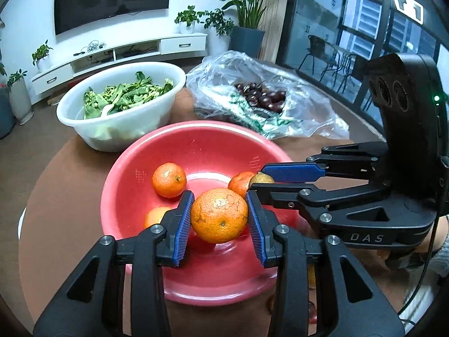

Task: Organize fruits
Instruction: 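Carry the orange and yellow-brown fruit to the red bowl and release both, then grasp an orange with the left tool while the right tool grasps a yellow-brown fruit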

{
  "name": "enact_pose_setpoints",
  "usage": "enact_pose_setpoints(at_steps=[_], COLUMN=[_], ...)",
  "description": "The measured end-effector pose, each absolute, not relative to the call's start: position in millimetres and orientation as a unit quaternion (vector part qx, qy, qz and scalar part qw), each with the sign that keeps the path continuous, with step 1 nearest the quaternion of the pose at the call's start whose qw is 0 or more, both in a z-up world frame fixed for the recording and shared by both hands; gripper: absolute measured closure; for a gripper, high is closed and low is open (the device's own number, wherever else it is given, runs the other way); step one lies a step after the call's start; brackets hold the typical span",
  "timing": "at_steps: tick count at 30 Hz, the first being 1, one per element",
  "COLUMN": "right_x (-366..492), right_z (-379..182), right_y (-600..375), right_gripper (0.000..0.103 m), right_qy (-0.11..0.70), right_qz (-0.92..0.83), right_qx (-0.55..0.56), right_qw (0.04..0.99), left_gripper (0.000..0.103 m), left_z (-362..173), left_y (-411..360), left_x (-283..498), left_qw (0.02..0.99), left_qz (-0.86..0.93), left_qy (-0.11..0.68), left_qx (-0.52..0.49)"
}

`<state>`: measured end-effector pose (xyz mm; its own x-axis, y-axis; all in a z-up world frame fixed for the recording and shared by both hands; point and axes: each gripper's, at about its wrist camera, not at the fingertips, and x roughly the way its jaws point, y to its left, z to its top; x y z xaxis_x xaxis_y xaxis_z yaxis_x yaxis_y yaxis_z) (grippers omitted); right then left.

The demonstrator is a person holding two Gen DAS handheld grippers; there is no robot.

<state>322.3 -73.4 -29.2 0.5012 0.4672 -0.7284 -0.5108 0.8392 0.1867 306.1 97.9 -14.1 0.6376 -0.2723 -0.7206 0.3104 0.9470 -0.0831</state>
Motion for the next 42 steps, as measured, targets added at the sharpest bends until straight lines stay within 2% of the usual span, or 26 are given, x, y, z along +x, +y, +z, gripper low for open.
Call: enact_pose_setpoints(at_steps=[1,2,5,7,10,19,28,42], right_x=[323.2,322.7,317.9,316.8,308.9,259.4,208.6,178.3], right_z=[-31.3,-32.3,-29.8,-26.5,-18.3,2.8,-6.1,-32.4], right_y=[-73.2,-73.8,-76.6,-80.2,-85.4,-92.8,-100.1,-102.1], right_gripper=[0.072,0.072,0.066,0.060,0.055,0.049,0.047,0.047], right_qy=[0.413,0.413,0.406,0.403,0.392,0.359,0.364,0.387], right_qz=[0.281,0.280,0.276,0.274,0.274,0.281,0.286,0.283], right_qx=[-0.029,-0.027,-0.026,-0.021,-0.014,-0.027,-0.030,-0.039], right_qw=[0.866,0.866,0.871,0.873,0.878,0.889,0.886,0.877], left_gripper=[0.065,0.055,0.043,0.041,0.041,0.041,0.041,0.041], left_z=[-15.4,-16.1,-13.0,-9.7,-2.1,7.6,3.0,-31.8], left_y=[97.1,97.0,100.8,104.1,105.6,111.2,112.8,81.3], left_x=[306.7,306.3,304.7,303.8,296.0,249.9,182.5,91.7], left_qw=[0.906,0.907,0.913,0.915,0.919,0.926,0.923,0.902], left_qz=[-0.156,-0.154,-0.150,-0.149,-0.149,-0.136,-0.140,-0.177], left_qy=[0.393,0.390,0.377,0.375,0.364,0.352,0.359,0.392], left_qx=[0.030,0.033,0.026,0.016,0.016,0.014,0.005,0.027])
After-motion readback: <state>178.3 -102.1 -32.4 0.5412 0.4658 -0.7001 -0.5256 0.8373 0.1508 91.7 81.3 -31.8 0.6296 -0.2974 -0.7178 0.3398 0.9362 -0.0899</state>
